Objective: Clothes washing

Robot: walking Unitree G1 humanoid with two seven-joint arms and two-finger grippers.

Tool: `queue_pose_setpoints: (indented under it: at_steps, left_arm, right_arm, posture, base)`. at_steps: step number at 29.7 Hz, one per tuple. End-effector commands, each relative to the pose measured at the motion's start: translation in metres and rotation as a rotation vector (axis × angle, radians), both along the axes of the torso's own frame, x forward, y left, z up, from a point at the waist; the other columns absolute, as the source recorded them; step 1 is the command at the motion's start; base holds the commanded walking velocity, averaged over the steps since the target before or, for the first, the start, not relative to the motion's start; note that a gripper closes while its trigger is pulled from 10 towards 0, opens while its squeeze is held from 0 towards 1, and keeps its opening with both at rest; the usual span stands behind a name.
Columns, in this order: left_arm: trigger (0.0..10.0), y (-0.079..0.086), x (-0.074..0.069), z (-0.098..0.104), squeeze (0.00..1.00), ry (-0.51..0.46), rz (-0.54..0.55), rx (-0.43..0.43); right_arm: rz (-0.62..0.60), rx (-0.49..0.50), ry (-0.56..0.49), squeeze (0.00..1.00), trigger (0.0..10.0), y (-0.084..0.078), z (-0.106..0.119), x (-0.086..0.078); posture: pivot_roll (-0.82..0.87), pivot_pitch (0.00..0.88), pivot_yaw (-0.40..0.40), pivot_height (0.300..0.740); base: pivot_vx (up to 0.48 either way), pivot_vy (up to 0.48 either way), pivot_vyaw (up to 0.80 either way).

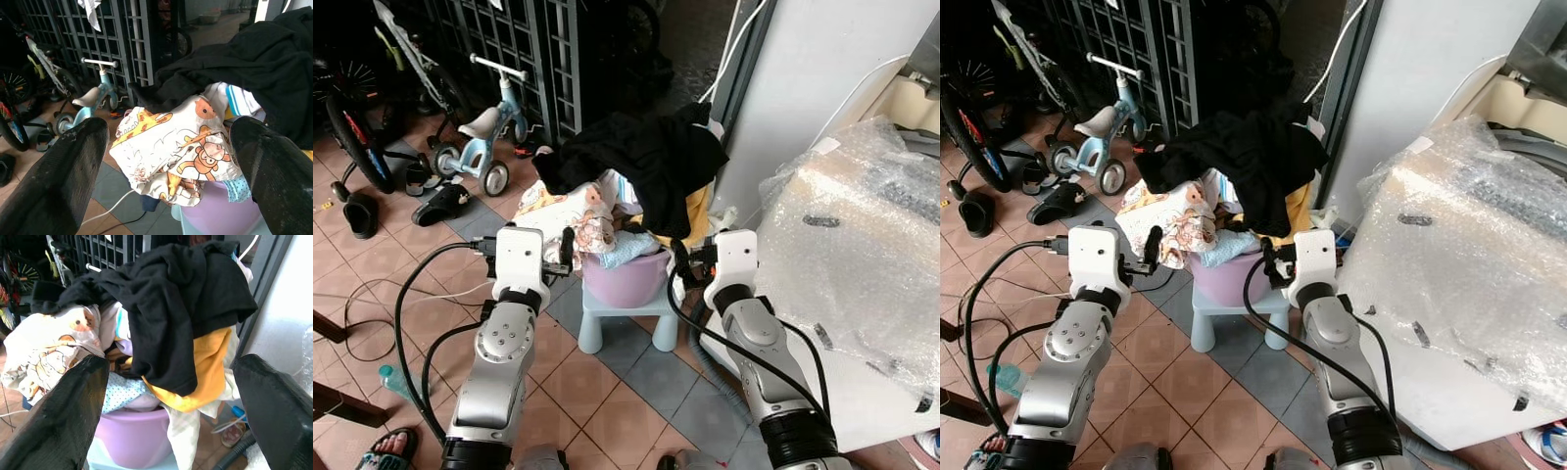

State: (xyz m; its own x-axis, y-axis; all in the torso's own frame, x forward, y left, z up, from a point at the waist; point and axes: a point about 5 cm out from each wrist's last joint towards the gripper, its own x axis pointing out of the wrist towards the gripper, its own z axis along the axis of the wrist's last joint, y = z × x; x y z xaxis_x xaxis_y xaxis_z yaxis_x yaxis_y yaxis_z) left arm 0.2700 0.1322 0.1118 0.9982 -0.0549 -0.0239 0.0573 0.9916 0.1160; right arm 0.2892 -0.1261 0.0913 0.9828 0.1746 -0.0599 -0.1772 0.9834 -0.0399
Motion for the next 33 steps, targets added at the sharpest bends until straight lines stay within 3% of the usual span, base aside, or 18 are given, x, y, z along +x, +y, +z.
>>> queue_pose_setpoints:
  at_steps: [1,12,15,23,33]
  left_arm:
    - [10.0,-0.004,-0.003,-0.001,0.00,0.006,-0.022,0.008]
    - [10.0,0.004,-0.013,-0.001,0.00,0.003,0.012,-0.028]
    - [10.0,0.004,-0.014,-0.003,0.00,0.015,0.012,-0.039]
    - [10.0,0.003,-0.009,-0.003,0.00,0.014,-0.004,-0.061]
    - [10.0,0.009,-0.012,-0.003,0.00,0.019,0.032,-0.079]
  right_arm:
    - [-0.005,0.005,-0.004,0.00,10.0,-0.002,0.002,-0.002]
    - [-0.009,0.029,0.005,0.00,10.0,-0.003,-0.001,-0.009]
    - [0.006,0.031,-0.010,0.00,10.0,-0.002,0.001,-0.010]
    - [0.014,0.010,-0.030,0.00,10.0,-0.004,0.003,-0.008]
    - [0.037,0.008,-0.026,0.00,10.0,0.001,0.001,-0.002]
  posture:
    - [-0.02,0.000,-0.026,0.740]
    - [0.00,0.000,-0.035,0.740]
    - [-0.01,0.000,-0.025,0.740]
    - [-0.02,0.000,-0.017,0.740]
    - [0.00,0.000,-0.025,0.740]
  base:
    - [0.000,0.000,0.00]
    - [0.000,0.000,0.00]
    - [0.000,0.000,0.77]
    - [0.329,0.000,0.60]
    - [0.477,0.000,0.00]
